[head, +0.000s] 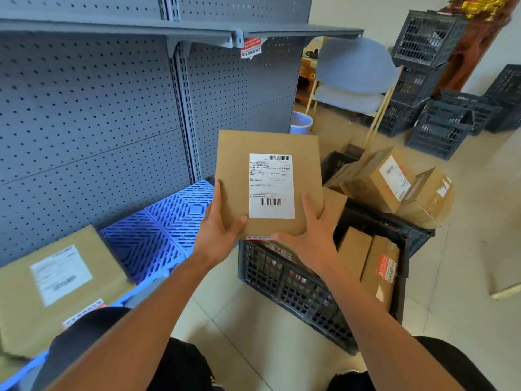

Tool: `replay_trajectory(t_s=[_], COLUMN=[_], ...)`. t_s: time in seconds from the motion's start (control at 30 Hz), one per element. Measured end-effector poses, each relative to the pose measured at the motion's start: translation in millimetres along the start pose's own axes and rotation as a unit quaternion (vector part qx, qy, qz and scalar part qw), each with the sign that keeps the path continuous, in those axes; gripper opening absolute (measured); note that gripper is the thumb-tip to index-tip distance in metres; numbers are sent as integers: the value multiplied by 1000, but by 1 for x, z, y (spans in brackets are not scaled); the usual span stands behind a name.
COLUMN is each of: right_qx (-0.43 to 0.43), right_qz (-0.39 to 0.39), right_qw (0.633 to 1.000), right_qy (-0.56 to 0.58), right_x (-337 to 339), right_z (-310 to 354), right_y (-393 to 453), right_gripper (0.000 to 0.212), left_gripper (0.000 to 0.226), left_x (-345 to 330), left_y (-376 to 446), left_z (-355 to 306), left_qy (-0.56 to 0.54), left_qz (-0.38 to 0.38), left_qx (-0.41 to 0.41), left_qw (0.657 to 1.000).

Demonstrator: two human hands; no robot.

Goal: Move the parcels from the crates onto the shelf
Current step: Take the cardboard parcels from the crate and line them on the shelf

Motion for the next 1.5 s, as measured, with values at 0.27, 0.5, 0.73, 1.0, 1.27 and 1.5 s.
replay_trajectory(t_s=[0.27,0.5,0.73,1.0,1.27,1.5], right_qx=[62,136,162,181,206,215], right_qz=[21,45,36,45,72,110], right_qw=[996,987,985,982,975,970], right_qy=[63,67,52,35,38,21], right_x=[-55,-96,-119,-105,-138,-185], right_z=[52,106,162,201,200,163], right_y=[-1,2,15,24,29,53], right_gripper=[115,119,117,118,116,110], left_gripper=[99,110,110,108,112,101], left_x=[70,128,181,204,214,194], left_y=[-14,-24,-22,-27,-34,-23], left_z=[32,61,73,63,89,138], left_qy=[33,48,18,-10,23,135], left_qz=[-21,-38,-107,-167,-138,-64], left_qx=[31,72,80,73,116,144], left_qw=[999,996,991,983,983,978])
Point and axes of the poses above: each hand's wrist, its own y-axis towards the middle knuckle, its own x-axis out of the back of the hand, z = x × y, the point moved 7 cm from there along y, towards the middle knuckle, and after that the axes turned 10 degrees about -y, right-handed, at the moved point
